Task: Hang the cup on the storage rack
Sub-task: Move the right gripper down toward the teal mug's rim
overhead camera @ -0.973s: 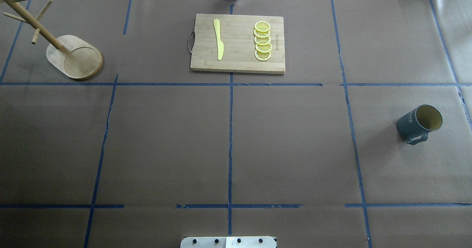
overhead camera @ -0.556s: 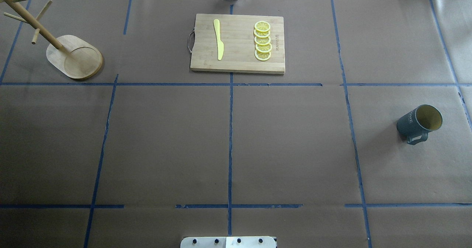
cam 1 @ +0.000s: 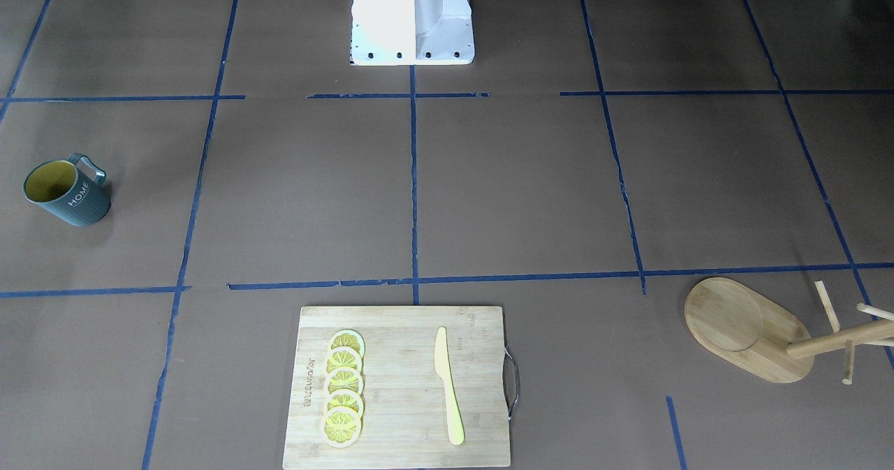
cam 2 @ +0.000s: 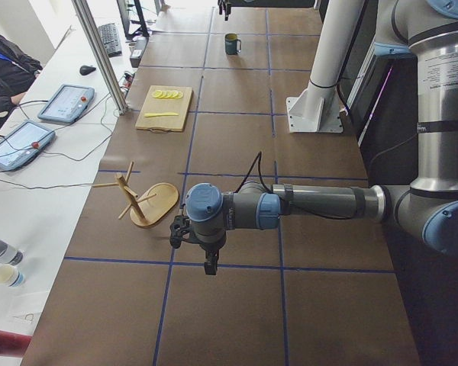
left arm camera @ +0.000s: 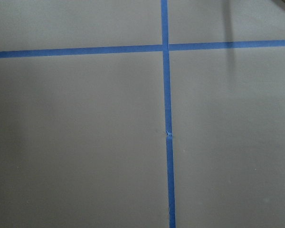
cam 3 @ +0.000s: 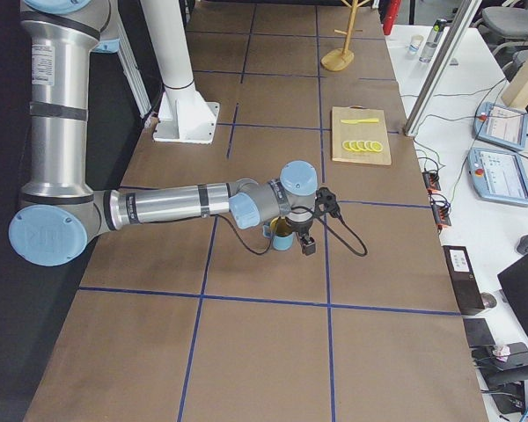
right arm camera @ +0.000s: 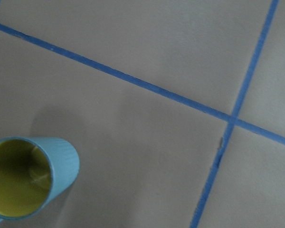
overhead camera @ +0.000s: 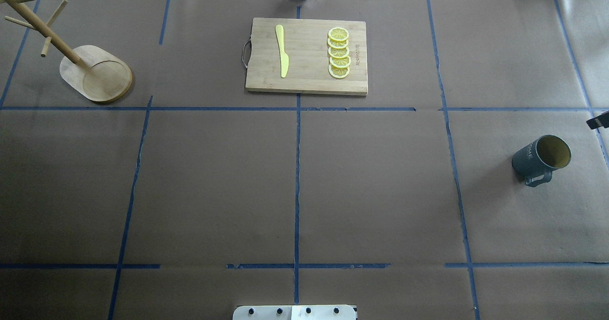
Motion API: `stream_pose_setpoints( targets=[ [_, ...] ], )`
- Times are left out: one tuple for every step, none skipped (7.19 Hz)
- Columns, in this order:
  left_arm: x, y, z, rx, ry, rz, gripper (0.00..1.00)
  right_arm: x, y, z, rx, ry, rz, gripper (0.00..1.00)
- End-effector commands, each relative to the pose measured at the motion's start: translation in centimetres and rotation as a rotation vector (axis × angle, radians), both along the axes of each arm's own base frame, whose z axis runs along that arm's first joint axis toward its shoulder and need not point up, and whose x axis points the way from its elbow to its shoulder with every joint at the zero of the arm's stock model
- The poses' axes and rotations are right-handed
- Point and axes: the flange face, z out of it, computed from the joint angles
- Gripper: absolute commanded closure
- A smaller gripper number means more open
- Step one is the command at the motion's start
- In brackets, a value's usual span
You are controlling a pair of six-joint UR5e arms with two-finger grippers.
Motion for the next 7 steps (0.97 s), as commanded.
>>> stream_pose_setpoints(
  targets=[
    [0.1, 0.0, 0.0, 0.0, 0.0, 0.002, 0.0, -4.6, -0.4, -1.9, -0.015, 0.001, -0.028, 0.01],
    [0.0, 0.0, 0.0, 0.0, 0.0, 0.0, 0.0, -5.1, -0.4, -0.5, -0.037, 0.014, -0.037, 0.01],
    [0.0, 0.0, 0.0, 0.0, 0.0, 0.0, 0.0, -5.6, -0.1, 0.6, -0.056, 0.023, -0.048, 0.01],
    [0.0, 0.0, 0.0, 0.0, 0.0, 0.0, 0.0, -6.2, 0.1, 2.0, -0.081, 0.034, -0.062, 0.01],
    [0.0, 0.0, 0.0, 0.0, 0.0, 0.0, 0.0, -7.7, 0.3, 3.7, -0.107, 0.054, -0.088, 0.01],
    [0.0, 0.0, 0.0, 0.0, 0.0, 0.0, 0.0, -8.5, 0.3, 4.4, -0.113, 0.071, -0.1, 0.01],
    [0.0, 0.0, 0.0, 0.0, 0.0, 0.0, 0.0, -8.9, 0.5, 4.7, -0.118, 0.074, -0.107, 0.01]
  ],
)
